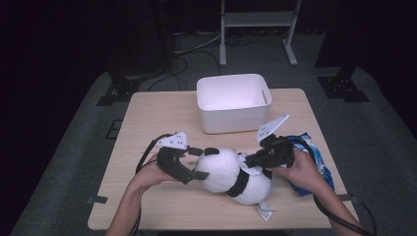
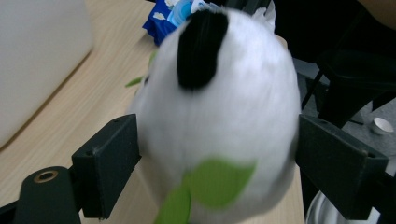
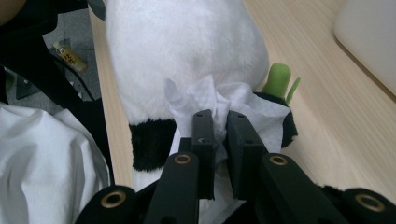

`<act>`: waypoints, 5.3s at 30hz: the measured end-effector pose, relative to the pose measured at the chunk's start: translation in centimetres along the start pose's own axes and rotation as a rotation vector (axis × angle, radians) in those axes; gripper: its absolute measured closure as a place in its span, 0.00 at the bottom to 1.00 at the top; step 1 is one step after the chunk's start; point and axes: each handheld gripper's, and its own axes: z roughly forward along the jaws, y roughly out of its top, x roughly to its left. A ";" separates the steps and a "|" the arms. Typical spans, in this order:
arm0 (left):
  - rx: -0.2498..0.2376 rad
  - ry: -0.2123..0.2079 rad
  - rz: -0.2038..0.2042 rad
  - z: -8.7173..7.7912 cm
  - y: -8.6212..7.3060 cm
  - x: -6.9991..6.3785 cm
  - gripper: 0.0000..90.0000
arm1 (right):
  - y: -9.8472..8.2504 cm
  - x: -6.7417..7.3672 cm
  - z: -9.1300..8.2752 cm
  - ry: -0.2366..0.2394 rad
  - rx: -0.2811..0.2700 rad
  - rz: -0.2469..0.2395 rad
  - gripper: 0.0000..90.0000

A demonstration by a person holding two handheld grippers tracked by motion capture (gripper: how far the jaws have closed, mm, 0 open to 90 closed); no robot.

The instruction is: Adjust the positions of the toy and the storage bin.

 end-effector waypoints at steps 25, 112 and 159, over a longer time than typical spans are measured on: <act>0.052 0.049 0.074 -0.2 4.6 -0.9 0.35 | -3.4 -1.5 -0.8 0.045 -0.183 0.064 0.92; 0.089 -0.014 0.067 4.4 5.9 -1.0 0.17 | 5.0 0.0 -4.3 -0.002 -0.099 -0.049 0.93; 0.101 0.024 0.106 2.8 5.8 -1.4 0.25 | 7.0 1.5 -2.9 -0.037 -0.056 -0.138 0.92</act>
